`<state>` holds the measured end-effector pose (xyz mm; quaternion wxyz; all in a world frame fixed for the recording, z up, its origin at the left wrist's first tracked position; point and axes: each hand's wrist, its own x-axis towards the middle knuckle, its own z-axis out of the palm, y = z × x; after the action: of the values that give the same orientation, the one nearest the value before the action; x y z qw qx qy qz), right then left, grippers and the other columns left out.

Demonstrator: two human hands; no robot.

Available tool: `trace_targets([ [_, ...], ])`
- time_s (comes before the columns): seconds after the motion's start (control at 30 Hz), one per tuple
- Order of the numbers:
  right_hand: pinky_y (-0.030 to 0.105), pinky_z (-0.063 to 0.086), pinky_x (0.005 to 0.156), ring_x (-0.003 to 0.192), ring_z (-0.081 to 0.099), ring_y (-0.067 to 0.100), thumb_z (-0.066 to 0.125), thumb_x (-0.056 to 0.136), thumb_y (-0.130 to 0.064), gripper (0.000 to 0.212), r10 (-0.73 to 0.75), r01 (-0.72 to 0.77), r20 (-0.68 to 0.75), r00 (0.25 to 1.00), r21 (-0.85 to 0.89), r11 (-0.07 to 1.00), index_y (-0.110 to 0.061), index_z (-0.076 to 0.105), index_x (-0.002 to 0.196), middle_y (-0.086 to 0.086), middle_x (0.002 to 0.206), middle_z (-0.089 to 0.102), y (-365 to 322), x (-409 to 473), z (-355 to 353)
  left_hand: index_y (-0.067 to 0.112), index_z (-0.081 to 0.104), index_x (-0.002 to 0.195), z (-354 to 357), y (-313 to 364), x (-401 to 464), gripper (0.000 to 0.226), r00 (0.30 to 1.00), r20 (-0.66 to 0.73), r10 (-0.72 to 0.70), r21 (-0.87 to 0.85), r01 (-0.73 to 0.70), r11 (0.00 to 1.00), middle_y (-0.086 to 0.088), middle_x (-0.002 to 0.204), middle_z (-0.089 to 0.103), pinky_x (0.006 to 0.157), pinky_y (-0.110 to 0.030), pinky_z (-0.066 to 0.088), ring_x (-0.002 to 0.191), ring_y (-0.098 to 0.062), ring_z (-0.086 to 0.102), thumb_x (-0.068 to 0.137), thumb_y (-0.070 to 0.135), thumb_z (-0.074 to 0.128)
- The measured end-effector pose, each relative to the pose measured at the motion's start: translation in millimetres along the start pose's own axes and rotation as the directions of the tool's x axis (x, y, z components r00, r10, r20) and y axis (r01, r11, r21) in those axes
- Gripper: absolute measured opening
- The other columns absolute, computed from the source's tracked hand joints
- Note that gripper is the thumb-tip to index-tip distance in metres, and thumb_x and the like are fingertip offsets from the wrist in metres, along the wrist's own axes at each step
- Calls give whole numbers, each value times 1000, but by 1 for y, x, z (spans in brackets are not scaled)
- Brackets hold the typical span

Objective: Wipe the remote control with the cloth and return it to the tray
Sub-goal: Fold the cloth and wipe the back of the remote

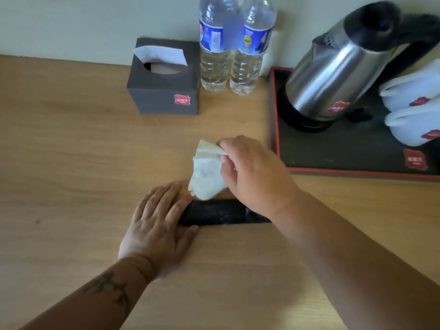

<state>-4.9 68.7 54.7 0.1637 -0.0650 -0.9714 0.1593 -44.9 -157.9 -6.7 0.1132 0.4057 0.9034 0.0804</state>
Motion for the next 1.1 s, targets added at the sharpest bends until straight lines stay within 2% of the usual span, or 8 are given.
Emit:
trace_targets([
  [0.13,42,44,89,105,52,25,58,85,-35,50,-147,139,379,914,49,989,-20,54,133,4,112,60,-17,-53,-5,18,43,140,1,-1,-3,66,999,-39,7,-20,-8,1000,-11,150,42,118,-43,16,141,-29,30,85,54,44],
  [0.2,52,30,110,135,35,31,64,81,-50,65,-98,115,495,863,-5,993,-26,45,138,8,140,47,-22,-67,1,16,47,136,3,-1,-1,65,997,-66,44,-34,-46,998,-11,148,44,116,-47,20,138,-32,34,82,51,47],
  [0.27,57,13,117,147,16,36,62,85,-52,72,-22,66,527,849,-65,996,-31,30,146,11,157,27,-23,-69,9,15,51,131,5,1,7,63,992,-67,104,-50,-108,993,-9,139,49,108,-48,29,128,-36,44,79,49,49],
  [0.43,50,35,103,125,48,28,69,83,-35,64,-43,88,437,898,-85,992,-34,45,142,-1,133,57,-10,-74,16,19,58,118,8,10,20,49,988,-96,124,-60,-130,990,-5,116,51,93,-40,28,104,-34,47,77,42,45],
  [0.67,40,37,102,121,51,21,62,84,-34,58,52,-2,352,934,-139,990,-36,48,140,-6,133,57,20,-105,0,25,53,130,7,7,19,60,992,-26,124,-19,-124,992,-1,119,48,94,-39,26,106,-28,41,87,64,40],
  [0.83,42,44,97,120,54,22,65,85,-31,58,246,-185,298,922,-218,958,-34,48,141,-8,133,57,51,-135,-27,29,47,136,1,8,19,61,990,-5,142,-71,-142,987,4,123,44,97,-37,26,109,-22,37,89,66,35],
  [1.0,33,49,71,91,62,22,68,86,-38,47,553,-556,-70,830,-44,830,-24,53,128,-2,105,68,23,-116,-34,29,46,136,0,8,18,62,989,-5,148,-81,-148,986,3,123,45,98,-42,31,110,-24,39,90,67,31],
  [1.1,38,46,76,97,59,27,63,84,-51,50,534,-547,-139,834,-81,833,-16,54,118,4,110,64,-15,-82,-6,28,48,135,3,8,18,63,991,-19,134,-38,-135,990,1,123,46,99,-43,30,112,-26,38,89,68,33],
])
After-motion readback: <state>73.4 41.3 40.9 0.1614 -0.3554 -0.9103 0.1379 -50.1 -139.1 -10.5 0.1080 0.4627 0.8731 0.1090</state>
